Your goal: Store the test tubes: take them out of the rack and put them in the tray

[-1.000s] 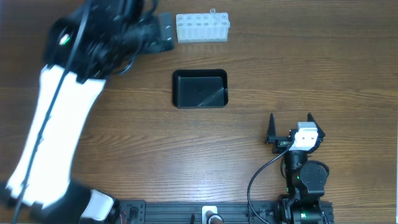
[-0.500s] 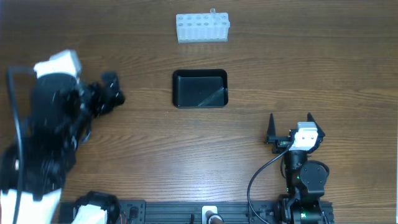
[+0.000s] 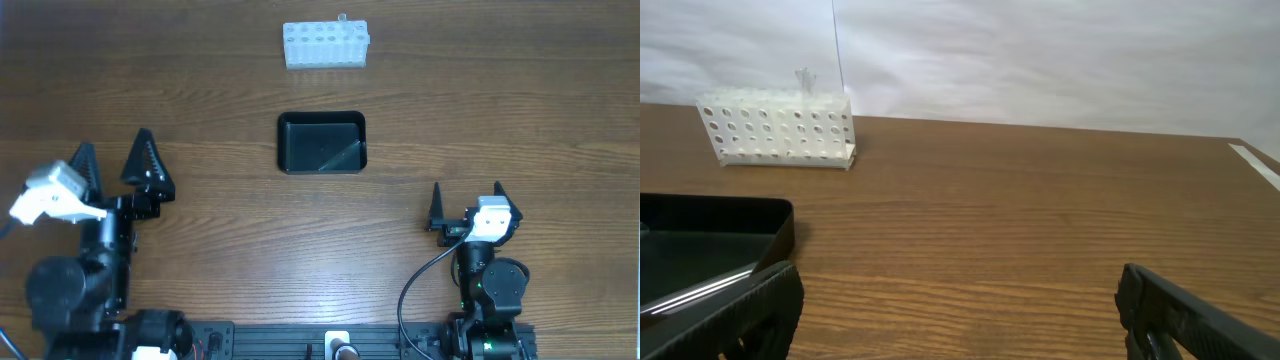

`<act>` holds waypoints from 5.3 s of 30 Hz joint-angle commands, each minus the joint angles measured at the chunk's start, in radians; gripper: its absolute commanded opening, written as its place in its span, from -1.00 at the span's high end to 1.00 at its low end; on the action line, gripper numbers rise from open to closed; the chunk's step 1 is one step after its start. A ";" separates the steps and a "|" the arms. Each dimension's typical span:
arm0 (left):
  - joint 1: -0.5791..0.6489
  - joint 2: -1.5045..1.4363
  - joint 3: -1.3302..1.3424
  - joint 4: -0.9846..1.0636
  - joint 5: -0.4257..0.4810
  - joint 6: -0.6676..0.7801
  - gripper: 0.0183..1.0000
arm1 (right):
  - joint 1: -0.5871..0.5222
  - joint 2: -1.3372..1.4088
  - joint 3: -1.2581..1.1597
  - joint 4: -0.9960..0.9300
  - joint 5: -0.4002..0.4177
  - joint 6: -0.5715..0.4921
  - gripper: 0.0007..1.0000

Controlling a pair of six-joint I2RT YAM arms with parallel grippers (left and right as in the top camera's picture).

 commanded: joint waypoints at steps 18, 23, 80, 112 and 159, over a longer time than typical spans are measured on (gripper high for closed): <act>0.167 -0.306 -0.591 0.571 0.056 0.031 -0.99 | -0.006 -0.009 -0.005 -0.003 -0.005 -0.003 -0.98; 0.167 -0.351 -0.603 0.438 0.123 0.034 -1.00 | -0.006 -0.009 -0.005 -0.003 -0.005 -0.004 -0.98; 0.145 -0.349 -0.603 0.067 0.122 0.296 -1.00 | -0.006 -0.009 -0.005 -0.003 -0.005 -0.003 -0.99; 0.145 -0.349 -0.603 0.067 0.122 0.296 -1.00 | -0.004 0.521 0.902 -0.604 0.084 -0.011 -0.98; 0.145 -0.349 -0.603 0.067 0.122 0.296 -1.00 | 0.391 2.162 1.757 -0.048 0.453 0.270 -0.96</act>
